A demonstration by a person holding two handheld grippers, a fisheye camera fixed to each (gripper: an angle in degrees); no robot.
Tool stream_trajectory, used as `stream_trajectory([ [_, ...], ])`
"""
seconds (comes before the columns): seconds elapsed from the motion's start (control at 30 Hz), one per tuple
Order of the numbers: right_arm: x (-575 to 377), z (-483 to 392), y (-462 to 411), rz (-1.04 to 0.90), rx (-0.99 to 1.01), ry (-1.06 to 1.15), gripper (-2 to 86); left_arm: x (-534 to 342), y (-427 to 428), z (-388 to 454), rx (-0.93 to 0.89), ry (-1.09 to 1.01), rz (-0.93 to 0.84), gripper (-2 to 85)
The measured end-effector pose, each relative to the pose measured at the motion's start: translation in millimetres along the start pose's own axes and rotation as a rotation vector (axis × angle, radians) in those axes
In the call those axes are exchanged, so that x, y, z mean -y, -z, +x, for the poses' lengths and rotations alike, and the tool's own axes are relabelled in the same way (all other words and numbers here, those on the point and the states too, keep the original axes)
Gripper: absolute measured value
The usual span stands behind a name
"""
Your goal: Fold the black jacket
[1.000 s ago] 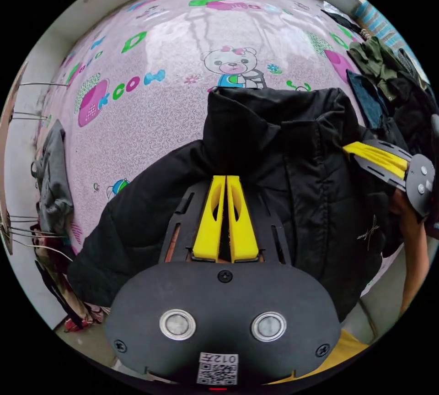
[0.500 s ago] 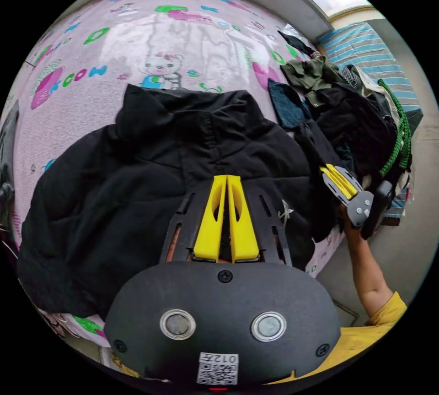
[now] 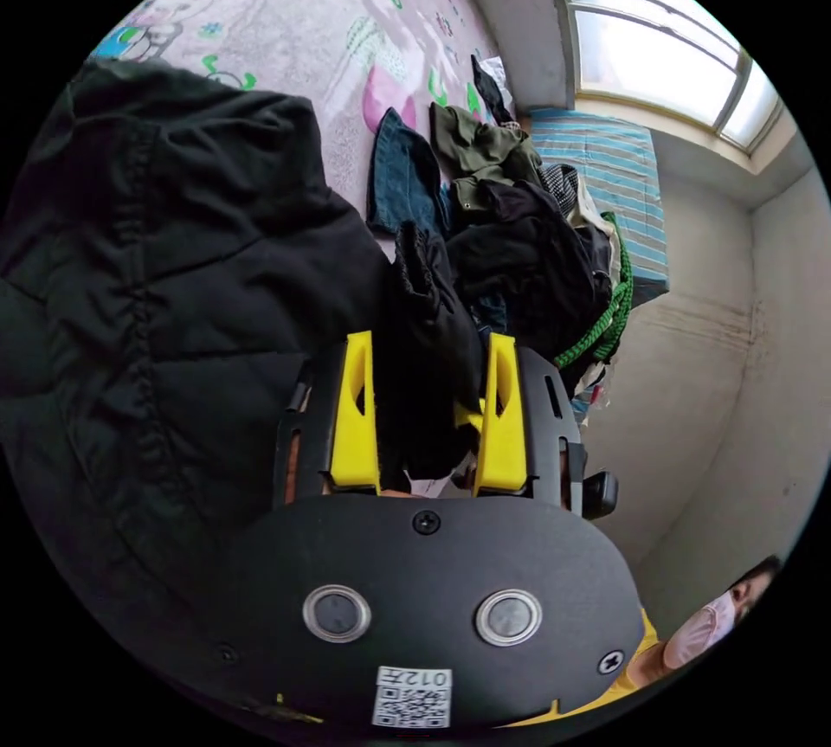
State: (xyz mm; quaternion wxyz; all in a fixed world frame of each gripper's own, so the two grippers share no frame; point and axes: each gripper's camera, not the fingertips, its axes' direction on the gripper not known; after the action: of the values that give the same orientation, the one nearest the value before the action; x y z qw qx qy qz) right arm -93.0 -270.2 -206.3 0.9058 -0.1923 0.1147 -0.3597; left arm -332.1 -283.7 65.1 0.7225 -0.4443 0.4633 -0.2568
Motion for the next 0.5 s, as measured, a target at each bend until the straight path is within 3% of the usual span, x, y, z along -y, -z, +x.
stream_trajectory([
  [0.23,-36,-4,16,-0.006,0.064,0.097,1.9,-23,20,-21,0.066,-0.090,0.026,9.4],
  [0.37,-52,8,49,0.105,0.144,0.068,1.5,-56,75,-30,0.003,-0.160,0.157,8.4],
  [0.5,-64,14,55,0.095,0.142,0.020,1.0,-109,143,-38,0.101,-0.258,0.350,8.1],
])
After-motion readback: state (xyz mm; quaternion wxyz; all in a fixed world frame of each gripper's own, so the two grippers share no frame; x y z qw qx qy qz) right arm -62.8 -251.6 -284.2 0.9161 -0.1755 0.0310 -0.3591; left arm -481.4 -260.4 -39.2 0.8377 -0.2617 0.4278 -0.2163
